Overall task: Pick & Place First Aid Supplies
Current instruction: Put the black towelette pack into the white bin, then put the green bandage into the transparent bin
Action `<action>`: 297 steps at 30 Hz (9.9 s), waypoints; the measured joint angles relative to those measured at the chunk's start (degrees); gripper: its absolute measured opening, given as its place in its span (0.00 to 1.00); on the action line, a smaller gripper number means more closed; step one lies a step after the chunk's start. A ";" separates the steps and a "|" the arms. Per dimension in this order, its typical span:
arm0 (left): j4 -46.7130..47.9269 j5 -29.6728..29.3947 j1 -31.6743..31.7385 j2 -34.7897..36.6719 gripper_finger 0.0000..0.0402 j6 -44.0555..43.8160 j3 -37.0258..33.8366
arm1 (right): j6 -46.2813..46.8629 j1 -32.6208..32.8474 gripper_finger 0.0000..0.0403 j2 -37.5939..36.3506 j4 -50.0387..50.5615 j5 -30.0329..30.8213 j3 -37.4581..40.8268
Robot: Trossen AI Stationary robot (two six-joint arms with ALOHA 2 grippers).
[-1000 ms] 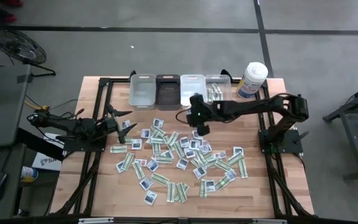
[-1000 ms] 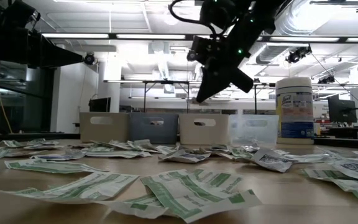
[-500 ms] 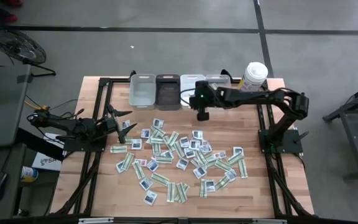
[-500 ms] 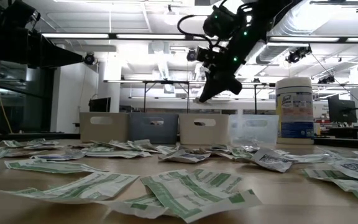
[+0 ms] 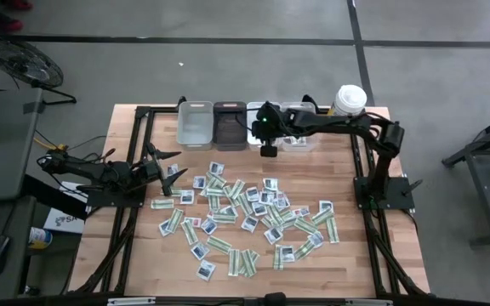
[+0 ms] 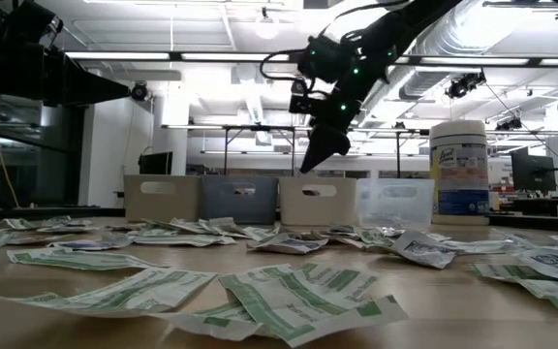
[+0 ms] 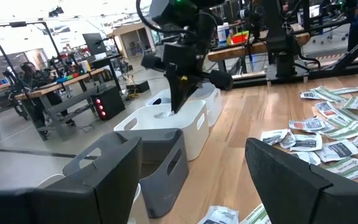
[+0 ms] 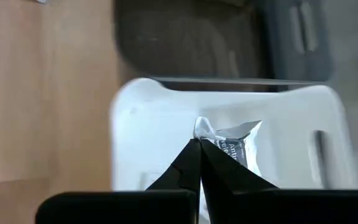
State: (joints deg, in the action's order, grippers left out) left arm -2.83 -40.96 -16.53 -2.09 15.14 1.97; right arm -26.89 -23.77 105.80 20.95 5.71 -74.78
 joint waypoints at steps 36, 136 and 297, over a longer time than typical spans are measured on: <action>0.02 -0.01 0.02 0.01 0.70 0.00 0.01 | 50.30 8.66 0.35 -5.84 19.91 -4.29 -0.50; 0.02 -0.01 0.01 -0.01 0.70 0.00 -0.01 | 0.36 3.77 0.00 9.97 44.48 -5.64 -30.66; 0.02 -0.01 0.02 -0.01 0.70 0.00 -0.01 | 107.29 36.70 0.35 -40.66 27.27 -15.23 44.29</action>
State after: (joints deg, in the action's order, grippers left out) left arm -2.81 -40.97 -16.52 -2.10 15.14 1.96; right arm 80.40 12.93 65.14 48.22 -9.52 -30.49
